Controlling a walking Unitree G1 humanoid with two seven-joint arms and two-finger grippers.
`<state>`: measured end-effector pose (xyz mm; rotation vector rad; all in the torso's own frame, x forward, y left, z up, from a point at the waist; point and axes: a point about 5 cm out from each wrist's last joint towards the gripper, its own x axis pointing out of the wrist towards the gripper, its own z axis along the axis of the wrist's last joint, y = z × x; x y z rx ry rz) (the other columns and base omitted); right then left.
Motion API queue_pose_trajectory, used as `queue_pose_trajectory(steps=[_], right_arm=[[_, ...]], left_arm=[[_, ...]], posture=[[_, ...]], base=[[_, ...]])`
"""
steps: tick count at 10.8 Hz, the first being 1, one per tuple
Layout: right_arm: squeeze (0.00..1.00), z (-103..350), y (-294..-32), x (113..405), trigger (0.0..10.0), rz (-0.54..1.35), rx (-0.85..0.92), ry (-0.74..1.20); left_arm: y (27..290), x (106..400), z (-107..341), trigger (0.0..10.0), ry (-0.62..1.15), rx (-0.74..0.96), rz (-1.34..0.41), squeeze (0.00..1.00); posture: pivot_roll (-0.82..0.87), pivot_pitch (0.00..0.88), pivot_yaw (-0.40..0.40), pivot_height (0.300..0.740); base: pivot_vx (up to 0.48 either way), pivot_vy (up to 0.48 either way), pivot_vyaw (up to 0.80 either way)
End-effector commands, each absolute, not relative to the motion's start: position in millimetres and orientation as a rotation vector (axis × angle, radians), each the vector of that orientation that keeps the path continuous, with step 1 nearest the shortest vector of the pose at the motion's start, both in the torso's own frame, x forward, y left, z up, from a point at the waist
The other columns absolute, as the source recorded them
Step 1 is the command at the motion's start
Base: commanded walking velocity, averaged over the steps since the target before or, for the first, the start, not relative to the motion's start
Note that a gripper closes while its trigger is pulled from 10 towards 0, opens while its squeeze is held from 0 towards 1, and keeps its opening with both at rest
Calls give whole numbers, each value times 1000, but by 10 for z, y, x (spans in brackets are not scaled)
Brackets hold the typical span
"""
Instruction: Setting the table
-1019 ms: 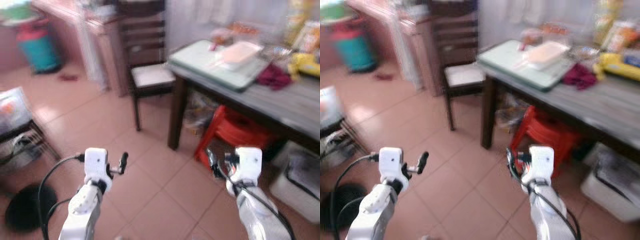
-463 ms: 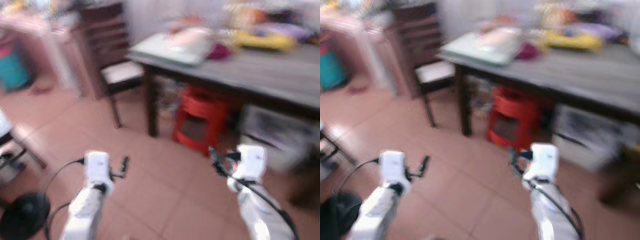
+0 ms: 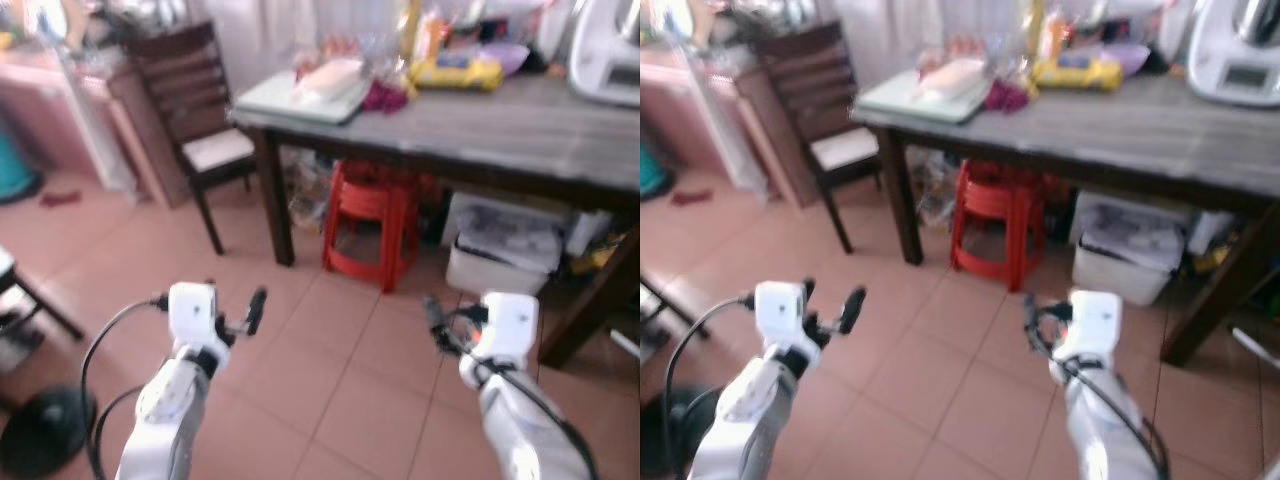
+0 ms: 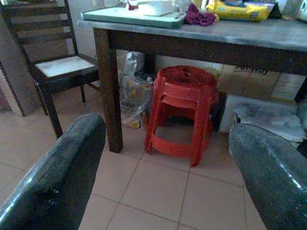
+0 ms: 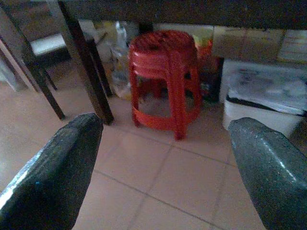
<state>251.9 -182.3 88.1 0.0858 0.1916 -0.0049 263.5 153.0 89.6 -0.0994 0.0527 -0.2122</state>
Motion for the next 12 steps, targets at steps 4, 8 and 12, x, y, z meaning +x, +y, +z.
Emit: queue_pose_trajectory(steps=[4,8,12], right_arm=[[0,1138,-1761,2550,10000,14,5,38],[0,1073,-1712,2465,10000,38,28,84],[0,1090,-1739,2481,10000,33,24,91]], left_arm=[[1517,2655,1146,10000,-49,-105,-222,0],[1581,2601,1023,10000,-17,-75,-215,0],[1583,2611,967,10000,3,-54,-196,0]], posture=[[-45,67,49,740],[-48,64,54,740],[-60,61,48,740]], base=[[0,0,0],[0,0,-122],[0,-77,-800]])
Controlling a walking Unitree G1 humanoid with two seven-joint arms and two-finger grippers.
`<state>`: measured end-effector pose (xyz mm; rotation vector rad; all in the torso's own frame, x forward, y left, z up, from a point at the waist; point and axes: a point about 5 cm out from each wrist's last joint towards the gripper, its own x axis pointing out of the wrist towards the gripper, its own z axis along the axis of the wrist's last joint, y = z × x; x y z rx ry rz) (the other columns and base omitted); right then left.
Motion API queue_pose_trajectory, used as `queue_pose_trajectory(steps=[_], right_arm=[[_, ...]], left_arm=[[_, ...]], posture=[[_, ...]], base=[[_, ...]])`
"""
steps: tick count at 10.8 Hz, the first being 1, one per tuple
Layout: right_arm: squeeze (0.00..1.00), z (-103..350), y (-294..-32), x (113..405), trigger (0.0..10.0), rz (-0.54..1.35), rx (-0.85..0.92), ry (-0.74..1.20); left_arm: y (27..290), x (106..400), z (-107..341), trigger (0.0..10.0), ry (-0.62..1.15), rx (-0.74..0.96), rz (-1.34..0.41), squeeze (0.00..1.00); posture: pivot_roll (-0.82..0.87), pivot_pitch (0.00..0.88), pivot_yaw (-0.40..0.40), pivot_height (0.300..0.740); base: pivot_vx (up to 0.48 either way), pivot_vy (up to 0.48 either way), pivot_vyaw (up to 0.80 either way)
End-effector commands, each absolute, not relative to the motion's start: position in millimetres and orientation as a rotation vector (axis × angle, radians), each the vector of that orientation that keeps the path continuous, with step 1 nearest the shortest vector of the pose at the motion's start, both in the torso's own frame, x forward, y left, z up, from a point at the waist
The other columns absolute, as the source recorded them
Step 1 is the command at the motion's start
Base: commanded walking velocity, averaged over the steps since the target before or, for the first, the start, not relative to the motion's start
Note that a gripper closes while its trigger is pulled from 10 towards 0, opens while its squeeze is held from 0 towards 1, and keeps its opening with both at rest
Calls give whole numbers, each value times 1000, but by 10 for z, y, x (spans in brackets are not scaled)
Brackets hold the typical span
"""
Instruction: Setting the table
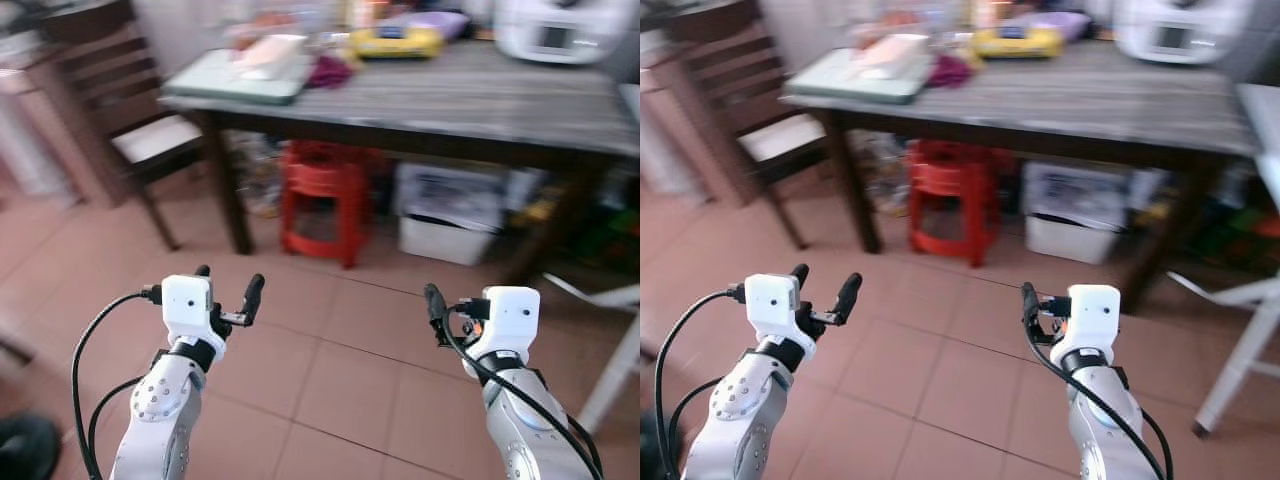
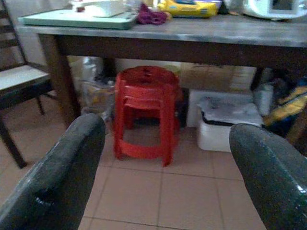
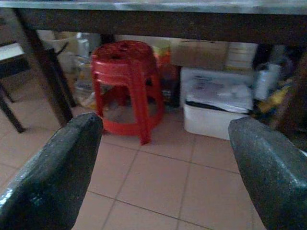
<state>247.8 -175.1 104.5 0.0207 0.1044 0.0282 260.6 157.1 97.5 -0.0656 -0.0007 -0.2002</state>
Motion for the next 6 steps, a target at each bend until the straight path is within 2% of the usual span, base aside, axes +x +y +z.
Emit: queue_pose_trajectory(steps=[1,6], right_arm=[[0,1111,-1755,2485,10000,31,22,85],[0,1213,-1768,2518,10000,18,-1,39]], left_arm=[[1569,2616,970,10000,3,-58,-195,0],[1535,2640,976,10000,5,-72,-196,0]], posture=[[-61,62,47,740],[-70,65,43,740]], base=[[0,-382,-800],[0,-391,0]])
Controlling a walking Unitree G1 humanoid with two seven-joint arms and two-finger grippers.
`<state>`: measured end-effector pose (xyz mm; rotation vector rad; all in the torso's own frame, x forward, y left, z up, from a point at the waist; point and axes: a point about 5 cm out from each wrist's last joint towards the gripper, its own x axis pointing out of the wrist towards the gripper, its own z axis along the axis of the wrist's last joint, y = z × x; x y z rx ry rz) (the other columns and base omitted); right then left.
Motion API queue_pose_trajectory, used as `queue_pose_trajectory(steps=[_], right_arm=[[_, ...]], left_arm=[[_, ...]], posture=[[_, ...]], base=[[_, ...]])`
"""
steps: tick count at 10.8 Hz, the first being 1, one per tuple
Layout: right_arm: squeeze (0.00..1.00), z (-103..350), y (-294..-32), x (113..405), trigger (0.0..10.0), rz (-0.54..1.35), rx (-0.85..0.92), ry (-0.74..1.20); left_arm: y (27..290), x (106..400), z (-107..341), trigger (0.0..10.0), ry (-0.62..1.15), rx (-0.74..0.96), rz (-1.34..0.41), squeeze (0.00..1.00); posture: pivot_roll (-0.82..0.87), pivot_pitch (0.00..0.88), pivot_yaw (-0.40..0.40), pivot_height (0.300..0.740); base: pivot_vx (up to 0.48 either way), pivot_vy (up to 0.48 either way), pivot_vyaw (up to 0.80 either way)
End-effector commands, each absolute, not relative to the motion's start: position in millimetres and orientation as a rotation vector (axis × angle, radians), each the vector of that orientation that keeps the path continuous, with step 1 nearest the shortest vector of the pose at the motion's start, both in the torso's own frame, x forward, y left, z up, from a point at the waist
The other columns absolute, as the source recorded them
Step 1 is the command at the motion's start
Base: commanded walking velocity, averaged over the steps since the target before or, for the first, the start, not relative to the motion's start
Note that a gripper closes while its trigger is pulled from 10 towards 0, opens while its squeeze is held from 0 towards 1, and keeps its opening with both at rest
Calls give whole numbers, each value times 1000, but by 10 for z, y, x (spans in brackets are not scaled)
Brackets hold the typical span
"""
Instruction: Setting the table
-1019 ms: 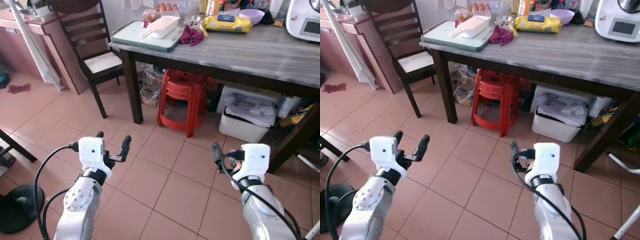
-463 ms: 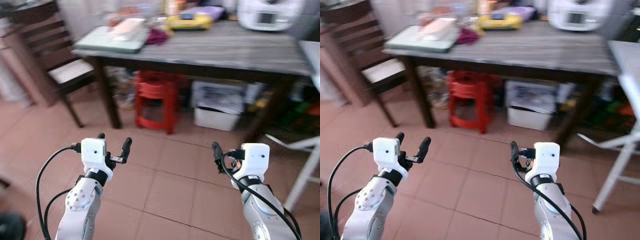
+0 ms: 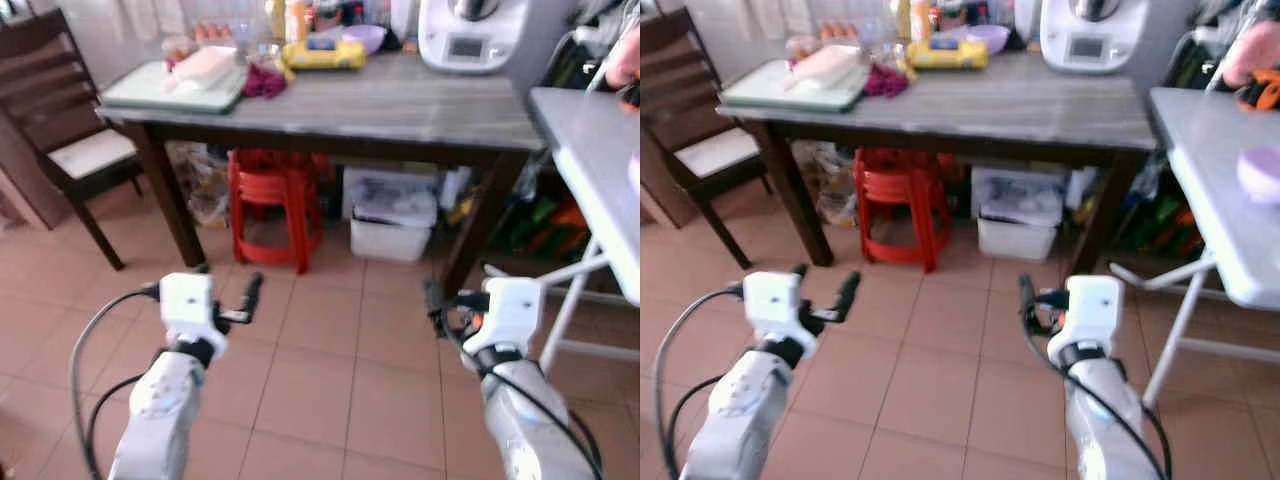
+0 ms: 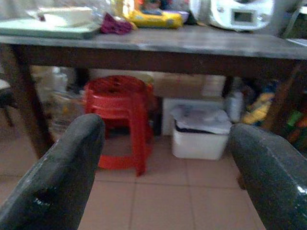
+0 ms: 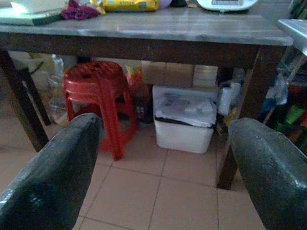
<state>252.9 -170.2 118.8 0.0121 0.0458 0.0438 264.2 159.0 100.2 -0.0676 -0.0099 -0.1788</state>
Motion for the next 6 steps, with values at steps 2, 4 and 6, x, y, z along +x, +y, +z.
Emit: queue_pose_trajectory(steps=[2,4,6], right_arm=[[0,1216,-1769,2525,10000,15,0,40],[0,1254,-1760,2534,10000,1,-6,21],[0,1373,-1810,2573,10000,-57,-25,-28]], left_arm=[[1533,2645,972,10000,8,-73,-196,0],[1533,2652,980,10000,7,-71,-201,0],[1510,2672,1028,10000,-2,-76,-207,0]], posture=[[-71,64,44,740],[-70,65,48,740],[-70,64,55,740]], base=[[0,-392,0],[0,-396,0],[0,-396,0]])
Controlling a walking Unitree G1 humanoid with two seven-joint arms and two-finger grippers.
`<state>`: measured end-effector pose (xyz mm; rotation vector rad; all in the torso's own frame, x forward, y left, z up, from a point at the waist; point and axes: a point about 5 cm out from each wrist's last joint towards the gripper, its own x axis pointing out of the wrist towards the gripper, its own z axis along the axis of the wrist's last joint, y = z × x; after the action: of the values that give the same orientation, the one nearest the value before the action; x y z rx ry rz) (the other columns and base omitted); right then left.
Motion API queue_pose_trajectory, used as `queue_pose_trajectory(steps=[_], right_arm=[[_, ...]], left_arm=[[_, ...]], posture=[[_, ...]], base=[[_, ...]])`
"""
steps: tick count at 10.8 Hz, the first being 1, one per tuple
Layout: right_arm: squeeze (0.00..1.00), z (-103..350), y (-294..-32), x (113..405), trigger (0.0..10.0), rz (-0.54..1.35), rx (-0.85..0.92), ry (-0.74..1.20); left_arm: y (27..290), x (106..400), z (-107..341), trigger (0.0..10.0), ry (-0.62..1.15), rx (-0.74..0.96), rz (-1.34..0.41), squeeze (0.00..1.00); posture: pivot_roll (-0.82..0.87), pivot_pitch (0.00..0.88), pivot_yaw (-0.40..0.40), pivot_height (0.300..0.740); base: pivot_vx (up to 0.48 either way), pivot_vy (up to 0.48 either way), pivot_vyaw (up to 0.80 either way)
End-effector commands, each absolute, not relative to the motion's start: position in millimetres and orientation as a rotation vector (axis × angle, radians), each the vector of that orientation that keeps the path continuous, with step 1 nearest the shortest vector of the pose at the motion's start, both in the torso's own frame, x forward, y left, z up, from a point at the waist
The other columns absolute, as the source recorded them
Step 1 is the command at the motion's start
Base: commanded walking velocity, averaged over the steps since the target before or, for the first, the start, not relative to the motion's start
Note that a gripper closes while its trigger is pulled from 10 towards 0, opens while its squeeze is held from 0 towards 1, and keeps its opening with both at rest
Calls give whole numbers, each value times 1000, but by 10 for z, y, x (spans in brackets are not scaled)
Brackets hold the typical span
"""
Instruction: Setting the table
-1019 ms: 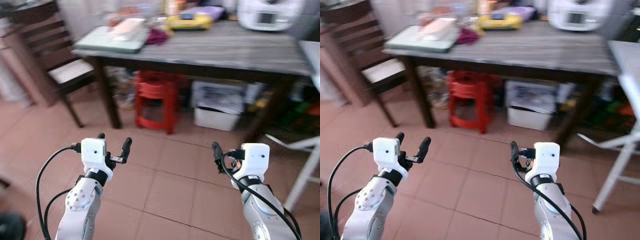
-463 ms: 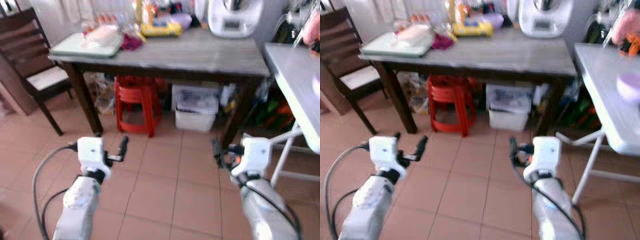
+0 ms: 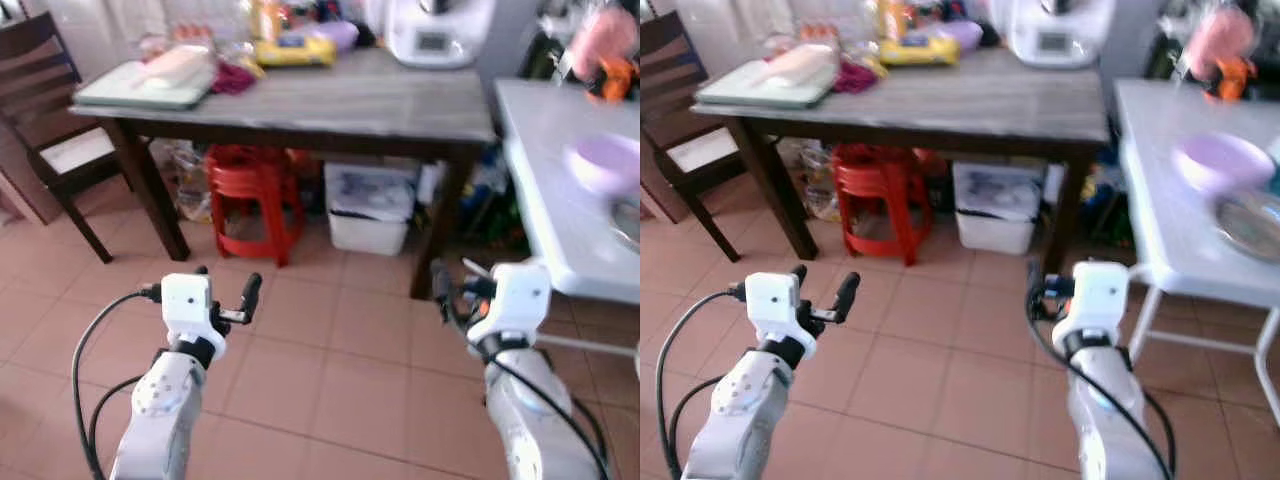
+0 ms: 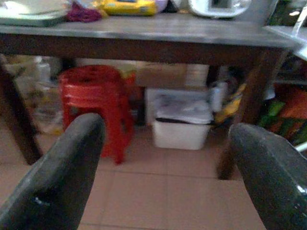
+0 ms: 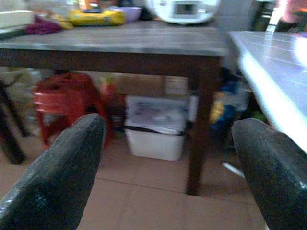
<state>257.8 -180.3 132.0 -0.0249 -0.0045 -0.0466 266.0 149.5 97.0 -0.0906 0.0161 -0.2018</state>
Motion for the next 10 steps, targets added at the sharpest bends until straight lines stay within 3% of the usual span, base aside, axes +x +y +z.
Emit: queue_pose_trajectory(steps=[1,10], right_arm=[[0,1393,-1813,2591,10000,-64,-23,-33],[0,1355,-1844,2582,10000,-103,-9,-18]], left_arm=[[1495,2684,1056,10000,-10,-75,-216,0],[1494,2685,1076,10000,-6,-64,-218,0]], posture=[[-69,65,55,740],[-63,67,60,740]], base=[[0,-394,0],[0,-383,0]])
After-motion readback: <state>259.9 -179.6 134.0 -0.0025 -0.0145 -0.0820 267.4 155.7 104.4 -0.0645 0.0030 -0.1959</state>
